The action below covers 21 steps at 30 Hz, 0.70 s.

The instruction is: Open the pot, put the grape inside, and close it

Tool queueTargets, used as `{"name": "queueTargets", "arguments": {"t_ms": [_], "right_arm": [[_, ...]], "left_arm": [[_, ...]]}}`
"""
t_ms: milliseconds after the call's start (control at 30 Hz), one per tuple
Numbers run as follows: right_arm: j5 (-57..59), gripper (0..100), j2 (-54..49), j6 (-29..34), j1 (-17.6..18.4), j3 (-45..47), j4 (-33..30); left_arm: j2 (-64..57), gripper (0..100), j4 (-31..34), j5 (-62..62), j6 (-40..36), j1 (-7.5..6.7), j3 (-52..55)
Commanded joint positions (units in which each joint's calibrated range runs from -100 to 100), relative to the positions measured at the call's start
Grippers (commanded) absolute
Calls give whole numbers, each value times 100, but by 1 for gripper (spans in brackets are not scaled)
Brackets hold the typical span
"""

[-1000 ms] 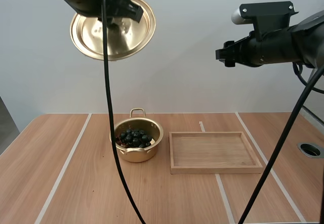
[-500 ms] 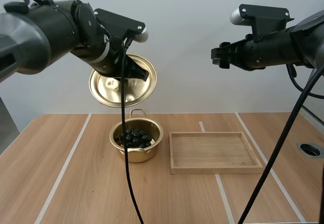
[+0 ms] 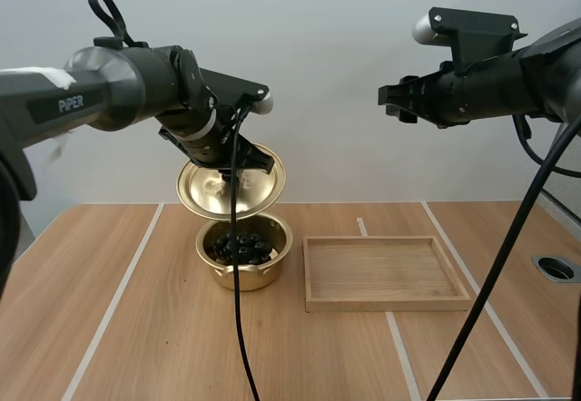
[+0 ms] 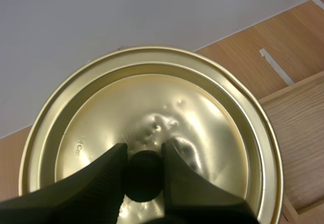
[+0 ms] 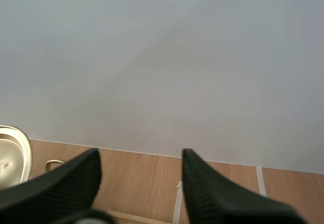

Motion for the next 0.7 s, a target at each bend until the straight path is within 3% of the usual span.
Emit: {"name": "queueTargets", "arguments": {"t_ms": [0,667], "right_arm": [[58,0,-82,12,-30,-39,59],[58,0,-82,-19,-30,-39,76]], "left_arm": [[156,0,-160,-250,17,-15,4],[824,0,-393,-1377,199,-15,647]]}}
